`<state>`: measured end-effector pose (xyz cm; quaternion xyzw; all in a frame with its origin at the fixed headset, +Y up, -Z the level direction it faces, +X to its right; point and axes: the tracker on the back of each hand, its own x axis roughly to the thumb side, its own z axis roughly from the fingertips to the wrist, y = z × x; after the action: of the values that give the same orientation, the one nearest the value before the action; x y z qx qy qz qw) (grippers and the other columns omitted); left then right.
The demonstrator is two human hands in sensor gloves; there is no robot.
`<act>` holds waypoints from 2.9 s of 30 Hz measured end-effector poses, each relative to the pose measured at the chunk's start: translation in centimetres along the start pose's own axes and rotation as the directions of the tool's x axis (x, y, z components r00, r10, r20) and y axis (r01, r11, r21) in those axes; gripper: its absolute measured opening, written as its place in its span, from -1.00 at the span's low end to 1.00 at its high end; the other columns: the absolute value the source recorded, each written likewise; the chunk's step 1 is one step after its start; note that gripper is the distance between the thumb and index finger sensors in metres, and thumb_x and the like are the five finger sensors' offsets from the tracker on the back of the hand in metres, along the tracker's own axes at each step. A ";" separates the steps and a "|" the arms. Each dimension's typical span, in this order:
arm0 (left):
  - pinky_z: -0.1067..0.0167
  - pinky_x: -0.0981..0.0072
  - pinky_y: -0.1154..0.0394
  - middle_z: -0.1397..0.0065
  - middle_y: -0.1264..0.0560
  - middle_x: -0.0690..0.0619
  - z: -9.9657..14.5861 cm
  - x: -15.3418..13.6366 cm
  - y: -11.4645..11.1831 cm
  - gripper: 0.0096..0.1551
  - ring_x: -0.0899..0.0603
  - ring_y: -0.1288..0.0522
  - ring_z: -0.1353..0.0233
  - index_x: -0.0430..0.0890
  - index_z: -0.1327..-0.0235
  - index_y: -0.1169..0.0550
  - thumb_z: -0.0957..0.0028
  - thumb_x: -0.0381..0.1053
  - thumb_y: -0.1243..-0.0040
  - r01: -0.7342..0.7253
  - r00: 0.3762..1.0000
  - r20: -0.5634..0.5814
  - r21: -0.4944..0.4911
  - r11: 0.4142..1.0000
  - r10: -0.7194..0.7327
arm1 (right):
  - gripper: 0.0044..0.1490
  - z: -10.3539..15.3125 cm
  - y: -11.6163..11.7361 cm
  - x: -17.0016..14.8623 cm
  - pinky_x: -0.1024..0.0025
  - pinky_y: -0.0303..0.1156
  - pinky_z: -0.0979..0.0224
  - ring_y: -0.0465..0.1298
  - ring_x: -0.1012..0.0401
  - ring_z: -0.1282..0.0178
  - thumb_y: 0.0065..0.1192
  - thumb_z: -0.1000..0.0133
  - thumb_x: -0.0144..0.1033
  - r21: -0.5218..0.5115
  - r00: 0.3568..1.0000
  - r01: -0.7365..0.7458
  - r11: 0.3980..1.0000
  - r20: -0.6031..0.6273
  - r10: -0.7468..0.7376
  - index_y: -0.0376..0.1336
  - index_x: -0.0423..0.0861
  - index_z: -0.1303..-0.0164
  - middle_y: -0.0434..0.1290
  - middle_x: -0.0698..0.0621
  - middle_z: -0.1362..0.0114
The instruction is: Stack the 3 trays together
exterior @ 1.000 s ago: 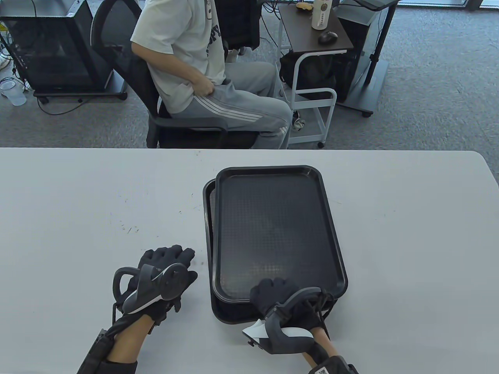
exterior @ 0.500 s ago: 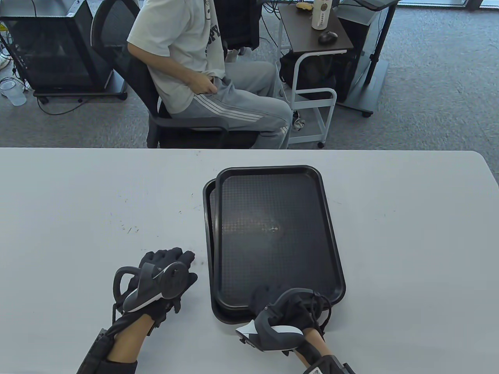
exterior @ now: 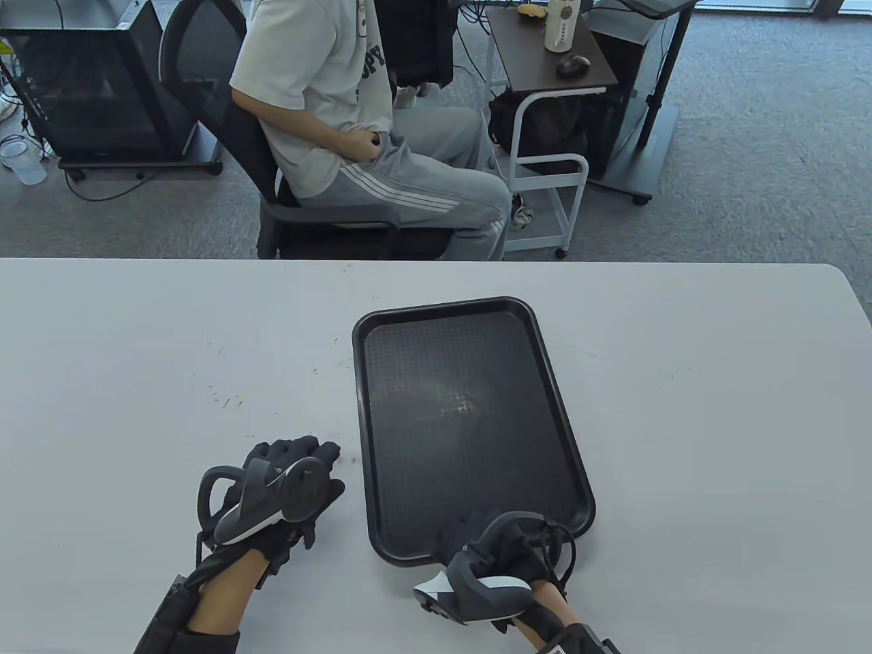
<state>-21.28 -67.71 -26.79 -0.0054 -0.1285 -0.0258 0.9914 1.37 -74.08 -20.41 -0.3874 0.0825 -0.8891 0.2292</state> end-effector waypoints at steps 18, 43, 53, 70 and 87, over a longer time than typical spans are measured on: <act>-0.46 -0.19 -0.40 -0.51 -0.58 0.06 -0.2 0.2 -0.6 -0.28 -0.23 -0.60 -0.47 0.20 -0.38 -0.58 0.11 0.34 -0.25 -0.008 1.000 0.018 -0.052 0.999 0.009 | -0.40 -0.2 0.0 -0.4 0.23 0.68 -0.08 0.75 0.20 -0.10 0.42 0.16 0.15 0.063 0.998 0.061 0.996 -0.035 -0.059 0.37 0.27 -0.11 0.61 0.16 -0.27; -0.45 -0.20 -0.40 -0.51 -0.57 0.04 -0.5 0.9 -1.8 -0.28 -0.24 -0.60 -0.47 0.17 -0.39 -0.58 0.10 0.33 -0.23 -0.025 0.997 0.069 -0.217 0.976 0.041 | -0.34 0.8 0.0 -4.6 0.16 0.66 -0.13 0.73 0.15 -0.16 0.28 0.12 0.25 0.013 0.941 0.294 0.956 -0.179 -0.287 0.38 0.24 -0.18 0.61 0.10 -0.34; -0.46 -0.20 -0.40 -0.51 -0.57 0.04 -0.5 0.9 -1.4 -0.28 -0.24 -0.60 -0.47 0.18 -0.39 -0.58 0.10 0.33 -0.23 -0.024 0.997 0.062 -0.183 0.983 0.036 | -0.30 3.4 -1.6 -8.9 0.02 0.56 -0.27 0.62 0.04 -0.35 0.25 0.08 0.23 -0.221 0.884 0.194 0.956 -0.382 -0.268 0.30 0.23 -0.29 0.52 0.05 -0.46; -0.46 -0.20 -0.39 -0.52 -0.57 0.05 -0.3 0.6 -1.0 -0.28 -0.23 -0.59 -0.48 0.18 -0.39 -0.58 0.10 0.33 -0.24 -0.019 0.998 0.053 -0.086 0.996 0.024 | -0.24 7.7 0.0 -14.4 -0.08 0.46 -0.38 0.53 -0.03 -0.45 0.23 0.07 0.26 -0.238 0.749 0.096 0.966 -0.623 -0.228 0.25 0.23 -0.36 0.46 0.02 -0.53; -0.47 -0.20 -0.39 -0.52 -0.56 0.05 -0.2 0.5 -0.8 -0.27 -0.23 -0.59 -0.49 0.19 -0.39 -0.57 0.10 0.33 -0.24 -0.013 0.998 0.061 -0.017 1.000 0.014 | -0.23 9.4 1.9 -16.4 -0.11 0.43 -0.40 0.51 -0.04 -0.48 0.22 0.07 0.27 -0.169 0.686 0.077 0.983 -0.706 -0.175 0.24 0.23 -0.37 0.43 0.02 -0.56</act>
<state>-20.80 -68.56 -26.89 -0.0151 -0.1585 -0.0201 0.9870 18.62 -67.68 -25.25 -0.0281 0.1943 -0.9762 0.0921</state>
